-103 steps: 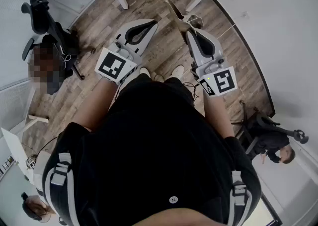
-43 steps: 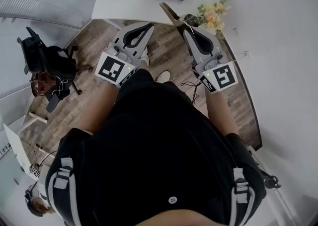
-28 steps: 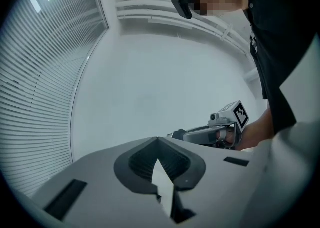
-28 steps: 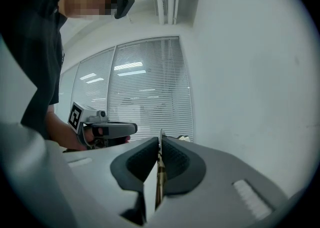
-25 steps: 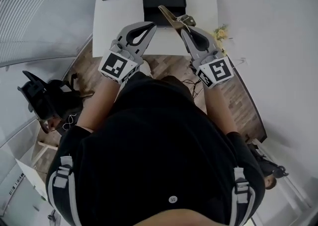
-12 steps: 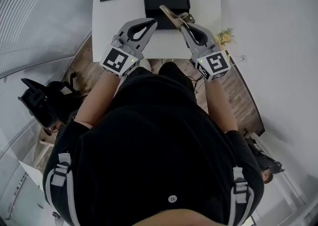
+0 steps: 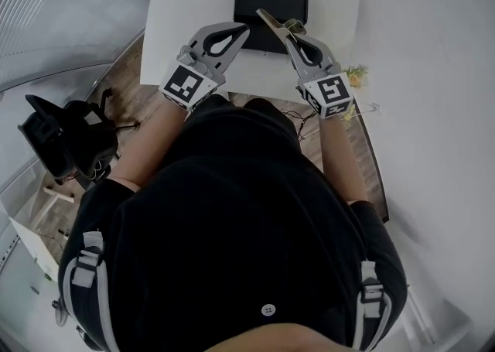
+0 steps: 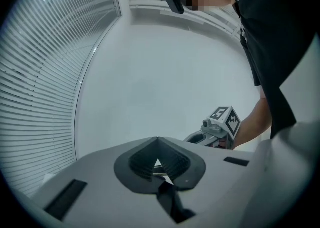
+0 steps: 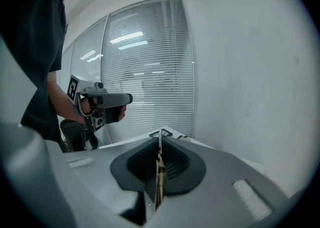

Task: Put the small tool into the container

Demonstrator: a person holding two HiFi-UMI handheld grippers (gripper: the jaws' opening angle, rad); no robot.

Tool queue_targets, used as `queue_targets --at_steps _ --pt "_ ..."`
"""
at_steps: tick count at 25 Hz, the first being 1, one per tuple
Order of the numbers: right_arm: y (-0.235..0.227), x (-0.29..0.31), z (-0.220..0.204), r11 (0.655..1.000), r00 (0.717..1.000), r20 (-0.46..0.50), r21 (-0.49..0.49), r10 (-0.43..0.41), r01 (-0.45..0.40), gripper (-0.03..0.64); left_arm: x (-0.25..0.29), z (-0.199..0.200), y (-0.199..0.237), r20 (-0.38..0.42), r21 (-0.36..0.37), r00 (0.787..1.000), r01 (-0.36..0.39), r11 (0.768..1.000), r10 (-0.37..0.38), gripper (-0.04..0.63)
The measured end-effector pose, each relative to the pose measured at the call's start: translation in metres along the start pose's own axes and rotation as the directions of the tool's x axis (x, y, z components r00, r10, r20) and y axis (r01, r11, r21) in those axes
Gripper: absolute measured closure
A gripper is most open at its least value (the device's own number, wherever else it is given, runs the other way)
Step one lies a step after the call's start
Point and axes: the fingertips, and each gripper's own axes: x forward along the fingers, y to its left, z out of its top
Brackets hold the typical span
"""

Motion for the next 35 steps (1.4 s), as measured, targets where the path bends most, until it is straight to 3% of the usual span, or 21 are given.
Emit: queue_targets --at_steps 11,20,35 --pt "-0.014 0.033 -0.024 0.993 0.991 -0.087 -0.049 0.102 -0.107 0.584 0.021 -0.031 0.013 -0.037 -0.027 0.998 -0.054 0.998 0.053 0.588" --pt "-0.012 0.057 -0.051 0.980 0.972 -0.169 -0.088 0.164 -0.181 0.584 0.031 -0.042 0.023 -0.029 -0.006 0.994 -0.102 0.995 0.102 0.588" --pt "-0.003 0.086 -0.112 0.973 0.936 -0.293 -0.064 0.196 -0.224 0.583 0.034 -0.068 0.031 -0.076 -0.030 0.990 -0.124 0.992 0.121 0.588"
